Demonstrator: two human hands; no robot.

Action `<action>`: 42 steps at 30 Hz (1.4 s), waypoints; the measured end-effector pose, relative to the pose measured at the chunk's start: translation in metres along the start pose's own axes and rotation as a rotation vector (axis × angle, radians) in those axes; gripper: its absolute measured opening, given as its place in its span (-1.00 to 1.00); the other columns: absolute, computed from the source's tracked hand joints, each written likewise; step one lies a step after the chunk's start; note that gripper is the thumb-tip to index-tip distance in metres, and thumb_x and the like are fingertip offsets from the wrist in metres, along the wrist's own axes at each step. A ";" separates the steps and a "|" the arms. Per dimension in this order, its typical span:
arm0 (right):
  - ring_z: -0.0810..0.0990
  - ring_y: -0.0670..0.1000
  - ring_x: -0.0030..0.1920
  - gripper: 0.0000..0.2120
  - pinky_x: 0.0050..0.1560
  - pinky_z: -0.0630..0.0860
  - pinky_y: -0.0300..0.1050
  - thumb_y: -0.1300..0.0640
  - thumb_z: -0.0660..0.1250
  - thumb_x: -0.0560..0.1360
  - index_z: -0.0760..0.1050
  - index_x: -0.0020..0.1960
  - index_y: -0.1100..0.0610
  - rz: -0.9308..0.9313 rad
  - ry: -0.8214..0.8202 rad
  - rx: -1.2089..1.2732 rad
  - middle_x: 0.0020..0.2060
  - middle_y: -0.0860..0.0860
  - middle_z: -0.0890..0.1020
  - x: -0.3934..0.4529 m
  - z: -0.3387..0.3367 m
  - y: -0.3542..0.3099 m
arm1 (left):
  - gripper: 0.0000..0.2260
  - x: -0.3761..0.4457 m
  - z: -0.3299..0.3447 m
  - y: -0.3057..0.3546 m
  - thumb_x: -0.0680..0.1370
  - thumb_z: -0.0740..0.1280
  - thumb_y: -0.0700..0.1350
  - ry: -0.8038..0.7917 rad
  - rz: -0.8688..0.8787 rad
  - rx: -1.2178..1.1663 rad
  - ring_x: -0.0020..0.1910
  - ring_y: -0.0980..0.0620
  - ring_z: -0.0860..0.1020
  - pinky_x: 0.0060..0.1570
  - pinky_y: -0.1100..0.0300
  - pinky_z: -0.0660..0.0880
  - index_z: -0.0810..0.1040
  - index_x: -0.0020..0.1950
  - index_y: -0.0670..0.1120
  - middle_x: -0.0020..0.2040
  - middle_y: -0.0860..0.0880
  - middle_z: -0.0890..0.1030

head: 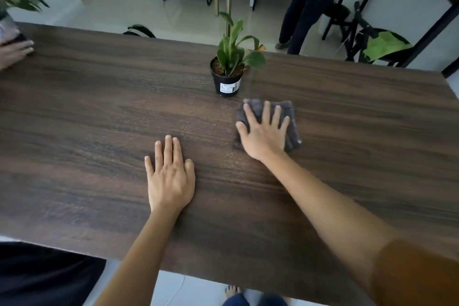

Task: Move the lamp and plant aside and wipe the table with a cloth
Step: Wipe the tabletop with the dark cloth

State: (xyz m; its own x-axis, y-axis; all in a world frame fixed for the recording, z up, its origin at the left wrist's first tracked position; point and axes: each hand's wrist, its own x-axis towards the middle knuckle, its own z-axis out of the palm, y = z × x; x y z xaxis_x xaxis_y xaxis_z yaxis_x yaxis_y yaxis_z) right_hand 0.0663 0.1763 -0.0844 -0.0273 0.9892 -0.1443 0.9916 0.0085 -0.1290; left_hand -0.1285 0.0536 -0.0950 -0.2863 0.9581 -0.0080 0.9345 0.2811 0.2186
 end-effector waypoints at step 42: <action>-0.26 0.27 0.54 -0.40 0.47 -0.24 0.35 -0.37 -0.21 0.56 -0.18 0.56 -0.24 0.118 -0.069 0.064 0.58 0.10 -0.21 -0.014 -0.013 0.065 | -0.46 0.000 0.002 0.000 0.62 -0.08 0.04 -0.016 0.012 0.036 0.55 -0.08 -0.12 0.48 -0.15 -0.12 -0.07 0.56 -0.14 0.58 -0.06 -0.06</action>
State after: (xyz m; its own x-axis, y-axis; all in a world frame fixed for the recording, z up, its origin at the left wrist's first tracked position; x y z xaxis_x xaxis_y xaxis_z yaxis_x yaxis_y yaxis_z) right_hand 0.1331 0.1651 -0.0783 0.0782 0.9703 -0.2290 0.9784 -0.1188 -0.1692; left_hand -0.1281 0.0541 -0.0965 -0.2721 0.9620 -0.0215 0.9448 0.2713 0.1838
